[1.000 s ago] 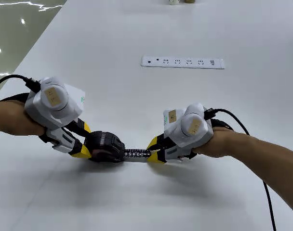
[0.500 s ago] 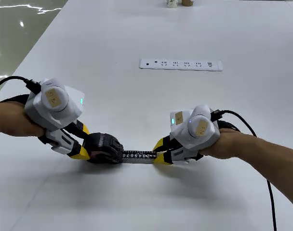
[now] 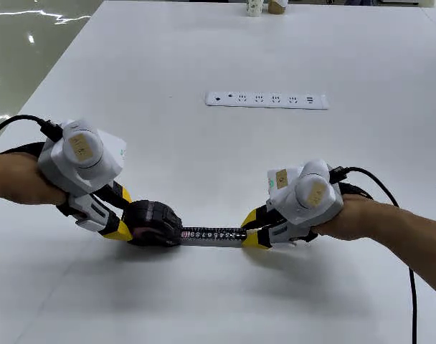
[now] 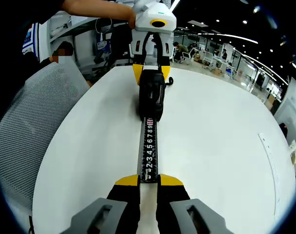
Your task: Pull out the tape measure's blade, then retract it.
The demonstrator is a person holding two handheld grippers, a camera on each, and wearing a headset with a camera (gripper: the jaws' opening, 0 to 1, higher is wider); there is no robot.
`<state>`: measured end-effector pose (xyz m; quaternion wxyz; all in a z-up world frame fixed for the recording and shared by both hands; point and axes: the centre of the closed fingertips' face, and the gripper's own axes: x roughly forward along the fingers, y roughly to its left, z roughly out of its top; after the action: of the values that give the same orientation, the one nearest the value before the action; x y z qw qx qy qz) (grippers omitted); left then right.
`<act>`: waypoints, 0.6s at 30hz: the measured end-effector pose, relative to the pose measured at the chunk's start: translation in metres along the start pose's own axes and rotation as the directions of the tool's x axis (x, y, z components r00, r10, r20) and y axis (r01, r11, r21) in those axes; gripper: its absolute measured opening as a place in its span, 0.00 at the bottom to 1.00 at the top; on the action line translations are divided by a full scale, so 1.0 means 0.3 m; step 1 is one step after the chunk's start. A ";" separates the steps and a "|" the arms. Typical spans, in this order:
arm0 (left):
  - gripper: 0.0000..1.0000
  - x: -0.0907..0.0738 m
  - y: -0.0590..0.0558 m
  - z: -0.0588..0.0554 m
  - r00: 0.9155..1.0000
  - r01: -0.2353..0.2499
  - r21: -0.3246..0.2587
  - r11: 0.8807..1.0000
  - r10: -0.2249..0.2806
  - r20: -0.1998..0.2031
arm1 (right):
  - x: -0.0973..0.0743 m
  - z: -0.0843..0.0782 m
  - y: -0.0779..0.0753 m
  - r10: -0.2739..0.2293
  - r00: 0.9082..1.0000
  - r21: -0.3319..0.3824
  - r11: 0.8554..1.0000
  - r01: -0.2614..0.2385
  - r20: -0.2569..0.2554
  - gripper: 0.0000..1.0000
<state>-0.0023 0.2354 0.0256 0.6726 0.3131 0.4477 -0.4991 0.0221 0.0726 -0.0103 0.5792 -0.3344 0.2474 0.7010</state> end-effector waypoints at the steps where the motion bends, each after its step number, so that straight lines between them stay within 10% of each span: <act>1: 0.22 0.000 0.000 0.000 1.000 0.000 0.000 1.000 0.000 -0.001 | -0.005 -0.004 0.001 -0.001 1.000 0.000 1.000 0.001 -0.002 0.08; 18: 0.22 0.001 -0.001 0.001 1.000 0.002 -0.001 1.000 -0.002 -0.009 | -0.074 -0.086 0.010 -0.014 0.999 0.024 1.000 0.015 -0.034 0.08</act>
<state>-0.0026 0.2350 0.0254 0.6702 0.3146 0.4511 -0.4983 0.0261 0.0387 -0.0105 0.5840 -0.3412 0.2633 0.6879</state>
